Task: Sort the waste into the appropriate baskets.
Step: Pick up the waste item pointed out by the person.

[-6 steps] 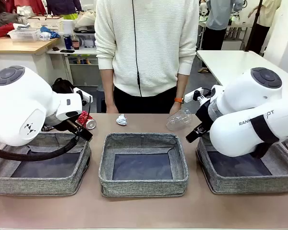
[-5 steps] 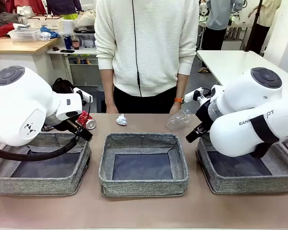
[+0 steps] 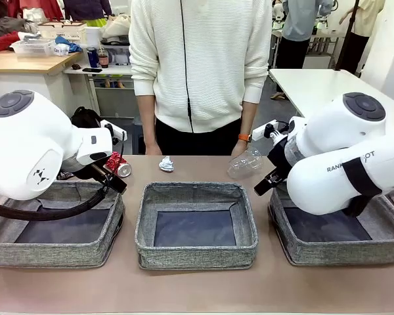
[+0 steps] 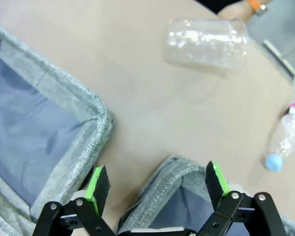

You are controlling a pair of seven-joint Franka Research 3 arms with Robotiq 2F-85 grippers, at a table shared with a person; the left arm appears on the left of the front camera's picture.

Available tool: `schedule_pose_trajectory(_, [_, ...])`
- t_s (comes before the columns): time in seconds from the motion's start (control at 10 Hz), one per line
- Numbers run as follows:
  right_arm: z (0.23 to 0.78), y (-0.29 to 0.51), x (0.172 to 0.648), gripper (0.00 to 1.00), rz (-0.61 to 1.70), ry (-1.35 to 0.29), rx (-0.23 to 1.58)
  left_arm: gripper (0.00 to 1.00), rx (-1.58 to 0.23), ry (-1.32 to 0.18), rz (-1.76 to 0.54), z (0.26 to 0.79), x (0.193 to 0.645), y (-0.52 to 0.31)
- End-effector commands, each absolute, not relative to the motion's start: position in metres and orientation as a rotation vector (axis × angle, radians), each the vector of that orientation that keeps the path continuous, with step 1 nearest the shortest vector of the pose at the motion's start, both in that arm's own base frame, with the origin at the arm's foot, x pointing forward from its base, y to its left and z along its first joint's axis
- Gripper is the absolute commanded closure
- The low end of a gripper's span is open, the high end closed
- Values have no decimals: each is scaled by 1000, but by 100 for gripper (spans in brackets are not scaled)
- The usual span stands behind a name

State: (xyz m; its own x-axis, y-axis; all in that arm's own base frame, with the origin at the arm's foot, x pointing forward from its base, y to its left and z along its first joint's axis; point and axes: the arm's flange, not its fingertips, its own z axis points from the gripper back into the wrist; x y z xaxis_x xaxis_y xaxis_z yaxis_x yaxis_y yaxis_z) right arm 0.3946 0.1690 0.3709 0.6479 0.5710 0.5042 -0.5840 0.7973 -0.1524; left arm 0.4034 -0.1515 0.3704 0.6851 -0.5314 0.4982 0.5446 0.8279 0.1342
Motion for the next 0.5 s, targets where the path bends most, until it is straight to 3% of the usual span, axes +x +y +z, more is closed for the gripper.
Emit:
schedule_pose_trajectory(0.0, [371, 169, 395, 0, 656, -566, 25, 0, -25, -550, -603, 370, 403, -151])
schedule_pose_trajectory(0.4, [371, 169, 395, 0, 656, -566, 25, 0, -25, -550, -603, 370, 403, -151])
